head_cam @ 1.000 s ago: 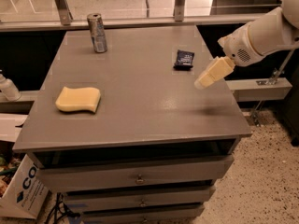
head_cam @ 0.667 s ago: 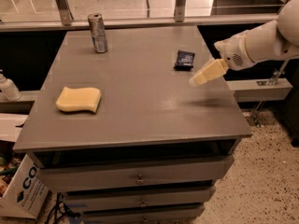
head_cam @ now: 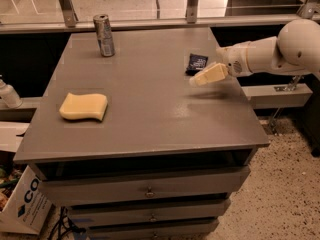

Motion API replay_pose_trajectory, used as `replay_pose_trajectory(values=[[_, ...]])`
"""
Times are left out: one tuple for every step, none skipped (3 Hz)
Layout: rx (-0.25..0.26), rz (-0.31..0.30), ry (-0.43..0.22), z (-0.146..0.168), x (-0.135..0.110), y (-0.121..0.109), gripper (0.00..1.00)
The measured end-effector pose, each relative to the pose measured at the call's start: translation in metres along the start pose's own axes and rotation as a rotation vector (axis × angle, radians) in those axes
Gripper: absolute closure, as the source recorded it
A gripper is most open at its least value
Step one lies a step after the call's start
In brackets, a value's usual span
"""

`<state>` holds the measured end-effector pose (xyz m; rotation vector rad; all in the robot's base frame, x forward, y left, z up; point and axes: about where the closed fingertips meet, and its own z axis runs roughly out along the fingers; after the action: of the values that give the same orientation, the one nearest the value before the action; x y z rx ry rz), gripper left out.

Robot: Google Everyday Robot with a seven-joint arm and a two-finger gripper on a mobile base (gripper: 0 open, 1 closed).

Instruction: Move rxbar blueberry near sponge

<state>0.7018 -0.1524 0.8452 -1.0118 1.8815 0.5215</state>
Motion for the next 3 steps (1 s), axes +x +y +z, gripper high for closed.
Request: replay_pose_trajectory(values=[[0.001,0.011,-0.032,0.023,0.0,-0.011,0.0],[0.003,0.021,-0.044,0.038,0.0,-0.016,0.14],[0.006,0.03,-0.056,0.044,0.006,-0.018,0.33]])
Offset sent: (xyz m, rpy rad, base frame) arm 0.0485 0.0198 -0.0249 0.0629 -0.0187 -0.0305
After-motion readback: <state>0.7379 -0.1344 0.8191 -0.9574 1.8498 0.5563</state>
